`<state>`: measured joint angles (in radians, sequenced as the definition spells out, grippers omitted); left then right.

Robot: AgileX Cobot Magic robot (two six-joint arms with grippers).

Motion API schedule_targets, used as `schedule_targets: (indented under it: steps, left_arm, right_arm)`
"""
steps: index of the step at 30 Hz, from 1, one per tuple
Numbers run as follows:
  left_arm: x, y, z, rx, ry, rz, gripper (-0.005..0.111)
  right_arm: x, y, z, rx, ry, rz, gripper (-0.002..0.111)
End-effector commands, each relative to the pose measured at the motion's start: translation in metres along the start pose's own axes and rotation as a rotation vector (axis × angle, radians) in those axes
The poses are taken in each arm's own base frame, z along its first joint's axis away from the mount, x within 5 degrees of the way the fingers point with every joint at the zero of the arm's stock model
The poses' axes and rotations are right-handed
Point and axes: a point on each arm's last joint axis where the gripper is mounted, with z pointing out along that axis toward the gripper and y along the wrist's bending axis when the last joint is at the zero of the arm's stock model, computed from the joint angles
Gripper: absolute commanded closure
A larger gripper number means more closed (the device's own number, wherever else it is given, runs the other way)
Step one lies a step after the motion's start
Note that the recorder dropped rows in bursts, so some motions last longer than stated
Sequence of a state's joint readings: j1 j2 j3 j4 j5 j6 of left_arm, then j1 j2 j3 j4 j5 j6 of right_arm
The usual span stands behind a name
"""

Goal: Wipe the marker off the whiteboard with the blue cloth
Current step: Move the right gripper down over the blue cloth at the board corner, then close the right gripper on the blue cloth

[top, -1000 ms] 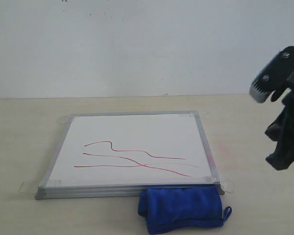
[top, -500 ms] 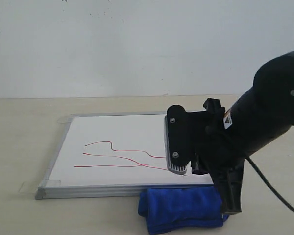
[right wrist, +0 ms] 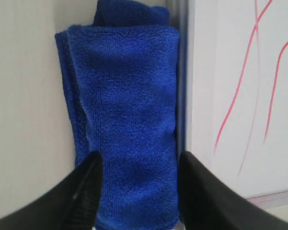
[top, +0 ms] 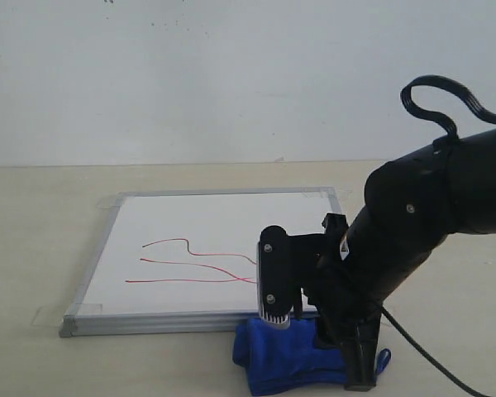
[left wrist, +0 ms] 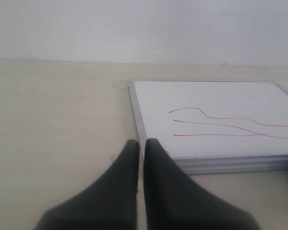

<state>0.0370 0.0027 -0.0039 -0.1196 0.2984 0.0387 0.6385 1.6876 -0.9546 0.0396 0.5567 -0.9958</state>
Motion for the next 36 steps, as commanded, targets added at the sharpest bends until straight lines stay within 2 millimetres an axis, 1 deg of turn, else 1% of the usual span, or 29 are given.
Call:
schedule_targets:
  steps: [1,4,7,10,14,25,28,30,32,36]
  left_arm:
    - [0.001,0.0,0.0,-0.004,0.002,0.01,0.103]
    - [0.001,0.0,0.0,-0.004,0.002,0.01,0.103]
    - [0.001,0.0,0.0,-0.004,0.002,0.01,0.103]
    - [0.001,0.0,0.0,-0.004,0.002,0.01,0.103]
    - [0.001,0.0,0.0,-0.004,0.002,0.01,0.103]
    - [0.001,0.0,0.0,-0.004,0.002,0.01,0.103]
    - [0.001,0.0,0.0,-0.004,0.002,0.01,0.103]
    - [0.001,0.0,0.0,-0.004,0.002,0.01,0.103]
    - [0.001,0.0,0.0,-0.004,0.002,0.01,0.103]
    - [0.001,0.0,0.0,-0.004,0.002,0.01,0.103]
  right_arm:
    - [-0.002,0.0,-0.001,-0.006,-0.018,0.027,0.061]
    - [-0.005,0.002,-0.001,-0.028,-0.048,0.082,0.061]
    - [-0.006,0.003,-0.001,-0.037,-0.057,0.096,0.061]
    - [-0.006,0.003,-0.001,-0.04,-0.055,0.081,0.061]
    - [-0.006,0.003,-0.001,-0.039,-0.057,0.015,0.061]
    - [-0.007,0.001,-0.001,-0.016,-0.069,-0.014,0.061]
    - [-0.007,0.002,0.003,-0.025,-0.062,-0.013,0.061]
    - [-0.005,0.003,0.012,-0.045,-0.043,-0.018,0.061]
    - [-0.006,0.005,0.017,-0.056,-0.029,-0.038,0.061]
    - [-0.01,0.005,0.018,-0.035,-0.042,-0.052,0.061]
